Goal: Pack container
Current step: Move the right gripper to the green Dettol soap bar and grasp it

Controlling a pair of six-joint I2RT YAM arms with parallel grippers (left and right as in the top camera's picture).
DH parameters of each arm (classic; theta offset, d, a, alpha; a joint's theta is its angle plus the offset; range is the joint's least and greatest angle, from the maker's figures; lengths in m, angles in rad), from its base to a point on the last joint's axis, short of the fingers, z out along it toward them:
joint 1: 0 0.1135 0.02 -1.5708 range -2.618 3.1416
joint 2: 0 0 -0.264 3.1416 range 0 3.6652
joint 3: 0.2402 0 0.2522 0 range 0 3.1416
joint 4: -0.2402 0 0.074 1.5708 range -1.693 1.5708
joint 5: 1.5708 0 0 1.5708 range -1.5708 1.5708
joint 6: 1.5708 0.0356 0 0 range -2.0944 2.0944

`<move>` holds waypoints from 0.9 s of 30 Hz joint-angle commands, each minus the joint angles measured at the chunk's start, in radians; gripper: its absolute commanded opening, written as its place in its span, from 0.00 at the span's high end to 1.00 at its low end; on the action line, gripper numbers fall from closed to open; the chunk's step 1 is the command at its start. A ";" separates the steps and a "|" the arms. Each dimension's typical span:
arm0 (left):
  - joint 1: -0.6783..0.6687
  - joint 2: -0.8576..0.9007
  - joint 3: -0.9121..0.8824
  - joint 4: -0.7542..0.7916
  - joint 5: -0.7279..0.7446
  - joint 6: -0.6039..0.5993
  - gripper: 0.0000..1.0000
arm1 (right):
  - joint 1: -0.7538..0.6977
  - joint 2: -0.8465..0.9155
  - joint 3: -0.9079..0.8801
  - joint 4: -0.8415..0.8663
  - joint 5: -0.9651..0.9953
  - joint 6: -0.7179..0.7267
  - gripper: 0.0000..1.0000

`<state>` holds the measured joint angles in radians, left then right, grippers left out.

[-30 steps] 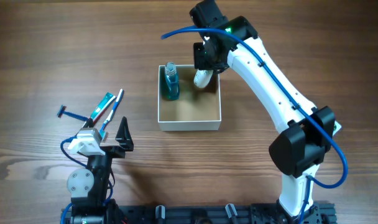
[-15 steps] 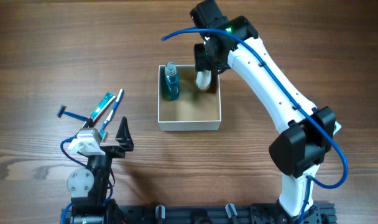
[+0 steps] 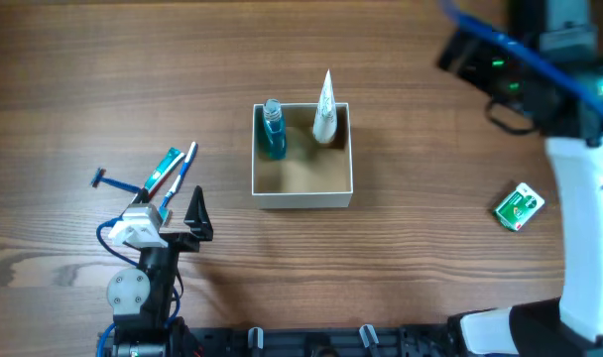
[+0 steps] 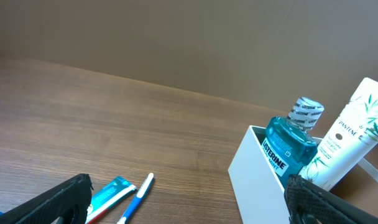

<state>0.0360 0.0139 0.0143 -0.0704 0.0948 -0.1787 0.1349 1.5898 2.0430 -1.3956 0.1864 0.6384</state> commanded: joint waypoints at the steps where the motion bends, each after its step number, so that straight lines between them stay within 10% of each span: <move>1: 0.005 -0.007 -0.009 0.002 -0.010 -0.009 0.00 | -0.127 0.035 -0.115 -0.039 -0.048 0.053 0.00; 13: 0.005 -0.007 -0.009 0.002 -0.010 -0.009 0.00 | -0.293 -0.475 -0.941 0.267 -0.136 0.041 0.00; 21: 0.005 -0.007 -0.009 0.002 -0.010 -0.010 0.00 | -0.728 -0.225 -0.972 0.329 -0.212 -0.019 0.00; 27: 0.005 -0.007 -0.009 0.002 -0.010 -0.010 0.00 | -0.771 -0.022 -0.972 0.423 -0.232 -0.113 0.00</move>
<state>0.0360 0.0147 0.0139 -0.0689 0.0948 -0.1783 -0.6338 1.4876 1.0813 -1.0019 -0.0196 0.5900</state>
